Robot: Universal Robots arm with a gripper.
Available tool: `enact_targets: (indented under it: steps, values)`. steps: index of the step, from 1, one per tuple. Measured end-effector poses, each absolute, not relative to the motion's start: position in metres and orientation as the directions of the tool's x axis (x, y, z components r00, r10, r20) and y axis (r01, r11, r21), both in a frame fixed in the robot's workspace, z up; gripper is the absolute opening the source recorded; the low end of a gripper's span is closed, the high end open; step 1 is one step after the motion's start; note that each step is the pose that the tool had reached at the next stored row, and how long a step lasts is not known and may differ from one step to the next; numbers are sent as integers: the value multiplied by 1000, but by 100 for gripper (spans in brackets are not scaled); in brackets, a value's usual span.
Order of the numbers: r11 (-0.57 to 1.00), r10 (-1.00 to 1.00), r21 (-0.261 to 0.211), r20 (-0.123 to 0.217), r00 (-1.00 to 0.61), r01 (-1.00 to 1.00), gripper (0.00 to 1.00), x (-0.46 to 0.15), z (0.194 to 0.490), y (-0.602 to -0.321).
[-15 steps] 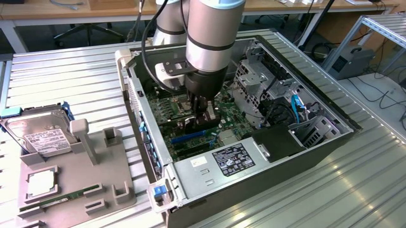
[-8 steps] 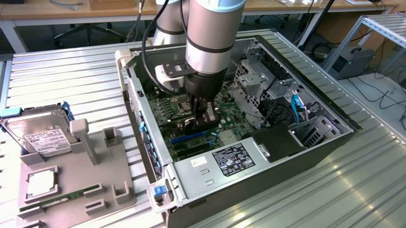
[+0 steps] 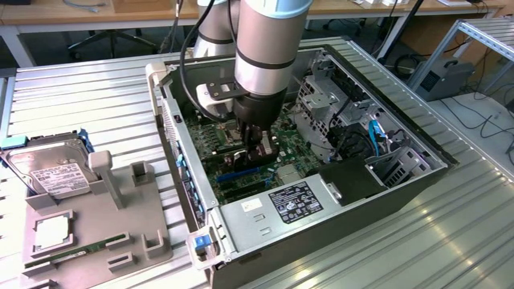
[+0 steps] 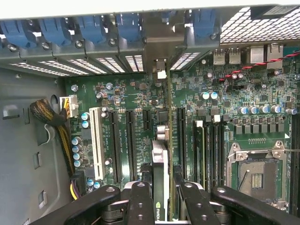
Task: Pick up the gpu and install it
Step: 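Insert the gpu into the slot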
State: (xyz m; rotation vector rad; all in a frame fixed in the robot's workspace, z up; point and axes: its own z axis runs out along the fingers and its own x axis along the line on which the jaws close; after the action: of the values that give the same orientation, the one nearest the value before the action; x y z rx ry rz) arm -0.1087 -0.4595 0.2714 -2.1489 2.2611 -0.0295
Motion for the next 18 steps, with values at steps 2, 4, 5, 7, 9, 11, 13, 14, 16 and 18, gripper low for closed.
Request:
enact_targets:
  steps: [2,4,5,7,9,11,13,14,16,18]
  values:
    - [51,-999,-27,-3,-51,-998,27,-108,271,-459]
    - [51,-999,-23,-3,-51,-998,27,-107,271,-459]
    - [51,-999,-21,-3,-51,-998,27,-107,271,-459]
    - [51,-999,-19,-2,-51,-999,27,-106,271,-459]
    - [51,-999,-19,-2,-51,-999,27,-106,271,-459]
    - [51,-999,-19,-2,-51,-999,27,-106,271,-459]
    - [51,-999,-19,-2,-51,-999,27,-107,271,-459]
    - [51,-999,-19,-2,-51,-999,27,-107,271,-459]
    - [51,-999,-19,-2,-51,-999,27,-108,271,-459]
    - [51,-999,-19,-2,-51,-999,27,-108,271,-459]
